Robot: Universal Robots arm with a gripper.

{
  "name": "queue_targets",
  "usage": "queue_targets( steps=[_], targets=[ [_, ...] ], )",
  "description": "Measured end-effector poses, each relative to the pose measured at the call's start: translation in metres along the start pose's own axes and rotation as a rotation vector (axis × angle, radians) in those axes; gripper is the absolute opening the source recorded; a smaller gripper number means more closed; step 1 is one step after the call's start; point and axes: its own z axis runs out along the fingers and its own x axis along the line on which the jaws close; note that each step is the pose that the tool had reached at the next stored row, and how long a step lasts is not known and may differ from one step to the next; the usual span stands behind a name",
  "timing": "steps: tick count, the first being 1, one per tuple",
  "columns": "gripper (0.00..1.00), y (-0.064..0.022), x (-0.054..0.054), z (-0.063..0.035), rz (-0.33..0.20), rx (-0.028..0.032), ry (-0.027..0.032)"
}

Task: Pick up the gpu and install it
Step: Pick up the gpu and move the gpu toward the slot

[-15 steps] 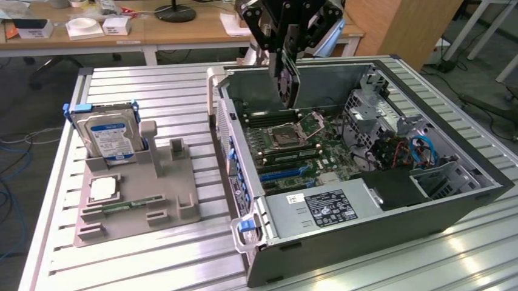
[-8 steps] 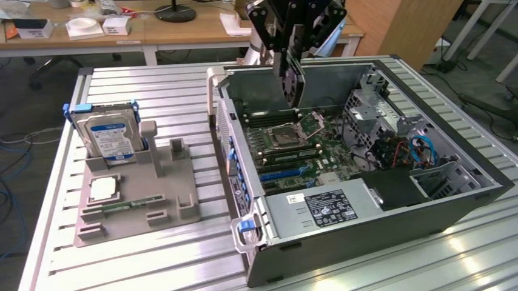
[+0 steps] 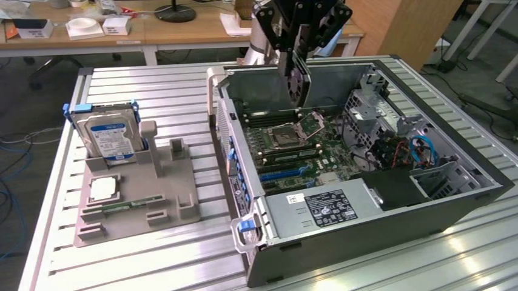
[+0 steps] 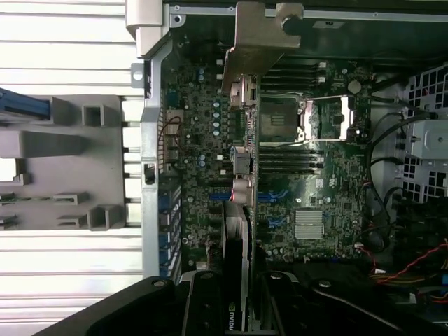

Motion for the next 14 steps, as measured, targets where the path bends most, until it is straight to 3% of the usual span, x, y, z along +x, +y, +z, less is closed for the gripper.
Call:
queue_targets(
  steps=[3, 7, 14],
  targets=[
    [0.27, 0.0000, -0.0024, 0.0000, 0.000, 0.0002, 0.0000],
    [0.27, 0.0001, -0.0045, 0.0001, 0.000, 0.0060, -0.0001],
    [0.27, 0.0001, -0.0073, 0.0001, 0.000, 0.0266, -0.0004]
  ],
)
